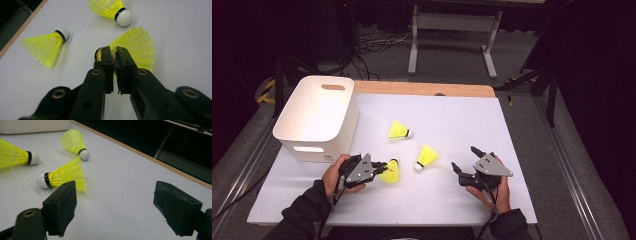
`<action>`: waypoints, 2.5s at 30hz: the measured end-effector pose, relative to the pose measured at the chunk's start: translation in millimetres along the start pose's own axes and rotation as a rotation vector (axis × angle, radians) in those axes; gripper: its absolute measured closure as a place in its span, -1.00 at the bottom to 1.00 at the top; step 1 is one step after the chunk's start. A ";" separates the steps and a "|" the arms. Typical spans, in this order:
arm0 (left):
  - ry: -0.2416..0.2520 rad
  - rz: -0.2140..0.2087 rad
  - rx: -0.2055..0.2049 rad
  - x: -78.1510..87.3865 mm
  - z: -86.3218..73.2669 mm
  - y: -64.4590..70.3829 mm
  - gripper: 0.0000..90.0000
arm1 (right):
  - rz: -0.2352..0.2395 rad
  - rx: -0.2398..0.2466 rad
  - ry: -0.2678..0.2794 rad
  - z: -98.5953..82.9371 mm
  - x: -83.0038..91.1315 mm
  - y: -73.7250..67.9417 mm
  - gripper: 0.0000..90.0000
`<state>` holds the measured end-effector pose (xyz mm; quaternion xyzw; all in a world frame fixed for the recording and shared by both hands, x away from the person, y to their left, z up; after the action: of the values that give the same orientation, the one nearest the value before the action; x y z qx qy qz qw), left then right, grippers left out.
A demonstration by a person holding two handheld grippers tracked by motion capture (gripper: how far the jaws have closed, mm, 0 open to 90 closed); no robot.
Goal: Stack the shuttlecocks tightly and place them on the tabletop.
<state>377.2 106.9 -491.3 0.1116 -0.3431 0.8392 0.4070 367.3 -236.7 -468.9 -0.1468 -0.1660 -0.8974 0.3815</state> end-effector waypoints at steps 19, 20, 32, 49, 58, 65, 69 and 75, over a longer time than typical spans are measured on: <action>-0.241 0.189 0.145 23.0 15.1 -33.5 0.98 | 0.027 -0.038 -0.001 -2.9 -0.4 2.9 -0.56; -0.241 0.189 0.145 23.0 15.1 -33.5 0.98 | 0.027 -0.038 -0.001 -2.9 -0.4 2.9 -0.56; -0.330 0.155 0.201 -15.2 24.0 -48.7 0.94 | 0.051 -0.052 -0.024 -5.6 -3.3 2.8 -0.58; -0.325 0.115 0.175 -68.0 57.2 -51.6 0.76 | 0.066 -0.058 -0.023 -6.6 -3.9 3.5 -0.58; -0.365 0.102 0.121 -87.5 65.3 -48.9 0.94 | 0.078 -0.060 -0.028 -7.4 -4.6 2.5 -0.58; -0.390 0.102 0.091 -79.7 64.6 -58.3 0.97 | 0.086 -0.061 -0.030 -7.6 -5.2 1.8 -0.58; -0.417 0.112 0.072 -69.0 59.5 -64.1 0.97 | 0.085 -0.063 -0.029 -7.8 -5.2 2.3 -0.58; -0.450 0.134 0.034 -66.2 52.0 -66.7 0.97 | 0.089 -0.059 -0.037 -8.0 -6.8 1.0 -0.59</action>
<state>465.7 61.0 -451.4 0.2798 -0.4175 0.8240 0.2616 371.5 -236.3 -478.6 -0.1818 -0.1396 -0.8812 0.4135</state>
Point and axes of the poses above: each handheld gripper's, and its own axes: x roughly backward along the jaws, z roughly out of its top, y roughly to its right, the point moved 4 cm from there along -x, roughly forward along the jaws, and after that the axes turned 13 degrees about z, right-handed, at the moved point
